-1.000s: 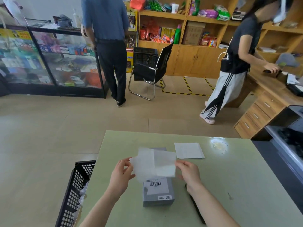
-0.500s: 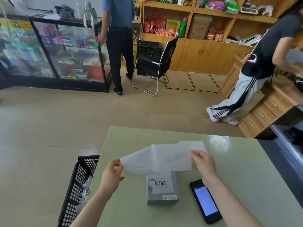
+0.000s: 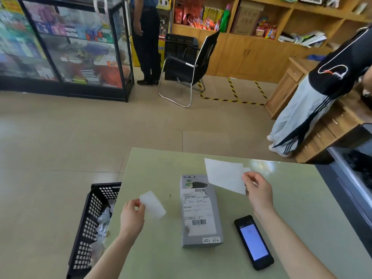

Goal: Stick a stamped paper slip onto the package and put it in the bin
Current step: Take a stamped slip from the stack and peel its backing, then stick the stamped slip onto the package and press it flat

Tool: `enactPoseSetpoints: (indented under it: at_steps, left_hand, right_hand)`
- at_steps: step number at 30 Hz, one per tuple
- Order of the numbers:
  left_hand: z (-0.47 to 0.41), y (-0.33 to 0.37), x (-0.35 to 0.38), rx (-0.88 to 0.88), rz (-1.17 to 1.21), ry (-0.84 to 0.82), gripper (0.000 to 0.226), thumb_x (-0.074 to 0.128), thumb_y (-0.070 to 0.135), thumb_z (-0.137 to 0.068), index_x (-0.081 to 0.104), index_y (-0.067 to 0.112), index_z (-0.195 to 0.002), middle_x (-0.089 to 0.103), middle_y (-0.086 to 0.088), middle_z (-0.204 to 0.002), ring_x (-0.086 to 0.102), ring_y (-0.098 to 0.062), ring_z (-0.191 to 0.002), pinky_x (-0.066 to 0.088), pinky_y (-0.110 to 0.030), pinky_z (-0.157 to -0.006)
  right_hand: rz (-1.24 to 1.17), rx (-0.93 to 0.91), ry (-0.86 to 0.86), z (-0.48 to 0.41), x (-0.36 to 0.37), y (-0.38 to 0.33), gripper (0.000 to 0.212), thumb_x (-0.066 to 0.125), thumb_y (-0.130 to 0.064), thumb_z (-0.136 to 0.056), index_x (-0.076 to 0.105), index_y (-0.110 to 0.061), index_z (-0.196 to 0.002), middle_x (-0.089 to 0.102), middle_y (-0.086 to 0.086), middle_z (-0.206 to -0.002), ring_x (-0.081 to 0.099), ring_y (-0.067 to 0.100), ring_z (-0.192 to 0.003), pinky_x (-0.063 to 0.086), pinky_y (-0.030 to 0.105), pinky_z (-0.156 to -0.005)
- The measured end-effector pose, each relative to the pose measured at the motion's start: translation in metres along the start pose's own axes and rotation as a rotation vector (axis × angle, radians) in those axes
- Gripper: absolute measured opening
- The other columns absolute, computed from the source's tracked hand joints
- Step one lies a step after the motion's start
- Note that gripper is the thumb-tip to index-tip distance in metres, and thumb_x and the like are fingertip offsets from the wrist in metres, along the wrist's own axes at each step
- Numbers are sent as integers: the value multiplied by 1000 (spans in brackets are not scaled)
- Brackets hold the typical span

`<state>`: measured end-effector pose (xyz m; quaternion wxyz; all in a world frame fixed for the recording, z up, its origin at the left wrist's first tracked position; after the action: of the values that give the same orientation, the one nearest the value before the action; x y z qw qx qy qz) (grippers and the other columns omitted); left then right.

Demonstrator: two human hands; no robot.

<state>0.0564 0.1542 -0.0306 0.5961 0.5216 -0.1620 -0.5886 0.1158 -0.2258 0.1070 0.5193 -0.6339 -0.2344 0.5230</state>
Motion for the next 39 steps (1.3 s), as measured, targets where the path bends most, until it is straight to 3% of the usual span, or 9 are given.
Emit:
enactPoseSetpoints:
  at_steps: [4, 7, 13, 17, 21, 25, 29, 34, 39]
  left_hand:
    - [2, -4, 14, 14, -118, -24, 6, 50, 14, -93, 56, 12, -93, 57, -9, -107, 58, -31, -94, 44, -36, -80]
    - [5, -3, 33, 89, -225, -110, 9, 51, 13, -91, 59, 10, -90, 58, -8, -115, 54, -23, -91, 37, -31, -75]
    - [14, 6, 62, 243, -297, -244, 13, 60, 21, -86, 56, 15, -76, 39, 1, -150, 46, -20, -129, 35, -27, -85]
    - [20, 21, 71, 300, -288, -234, 14, 64, 20, -78, 53, 19, -86, 42, 0, -146, 44, -23, -128, 40, -33, -89]
    - [31, 43, 90, 369, -283, -224, 43, 63, 34, -84, 48, 23, -123, 43, 5, -141, 41, -21, -130, 41, -34, -96]
    - [49, 61, 134, 476, -523, -283, 76, 62, 51, -81, 26, 34, -146, 6, 2, -161, 7, -22, -147, 22, -43, -117]
    - [66, 65, 182, 391, -730, -358, 94, 55, 70, -74, 1, 47, -147, -27, 1, -158, -24, -27, -146, 9, -66, -114]
    - [72, 62, 214, 281, -931, -374, 110, 44, 85, -65, -21, 45, -144, -45, -9, -149, -40, -39, -136, -8, -79, -99]
    - [72, 60, 216, 296, -934, -305, 110, 57, 69, -65, -14, 45, -145, -40, -5, -152, -32, -37, -140, 9, -76, -103]
  right_hand:
    - [26, -7, -9, 2, 4, 4, 7, 59, -18, -91, 64, -15, -88, 64, -6, -85, 57, 18, -83, 46, 33, -78]
    - [34, -8, -6, 5, 4, 8, 6, 59, -19, -90, 64, -20, -86, 64, -7, -83, 56, 17, -79, 44, 31, -74]
    - [-5, 44, -3, 15, -1, 20, 6, 59, -19, -91, 65, -19, -90, 67, 0, -92, 61, 21, -88, 52, 44, -87]
    - [-48, 83, 20, 19, -12, 27, 7, 59, -20, -91, 65, -21, -90, 67, -1, -93, 63, 27, -94, 53, 49, -90]
    - [-98, 96, 42, 24, -22, 29, 7, 59, -20, -91, 65, -22, -88, 68, -1, -92, 63, 24, -92, 53, 51, -89]
    - [-92, 86, 82, 29, -34, 35, 10, 58, -24, -91, 64, -21, -98, 68, -2, -101, 64, 21, -98, 53, 50, -91]
    - [-97, 105, 115, 34, -48, 44, 8, 57, -27, -91, 64, -26, -96, 69, -5, -99, 65, 18, -95, 53, 47, -90]
    - [-73, 121, 126, 37, -67, 58, 6, 57, -28, -91, 64, -27, -90, 70, -5, -92, 67, 21, -91, 54, 44, -86]
    - [-53, 123, 114, 35, -84, 69, 8, 57, -30, -91, 63, -28, -88, 70, -7, -92, 66, 18, -90, 55, 45, -86]
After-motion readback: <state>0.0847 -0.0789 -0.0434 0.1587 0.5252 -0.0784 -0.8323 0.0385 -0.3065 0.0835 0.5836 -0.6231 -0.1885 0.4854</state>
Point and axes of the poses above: each hand's wrist, its own z-axis away from the middle knuckle, its own x-axis out of the palm, y = z × x, the point moved 7 cm from there along -z, towards the middle knuckle
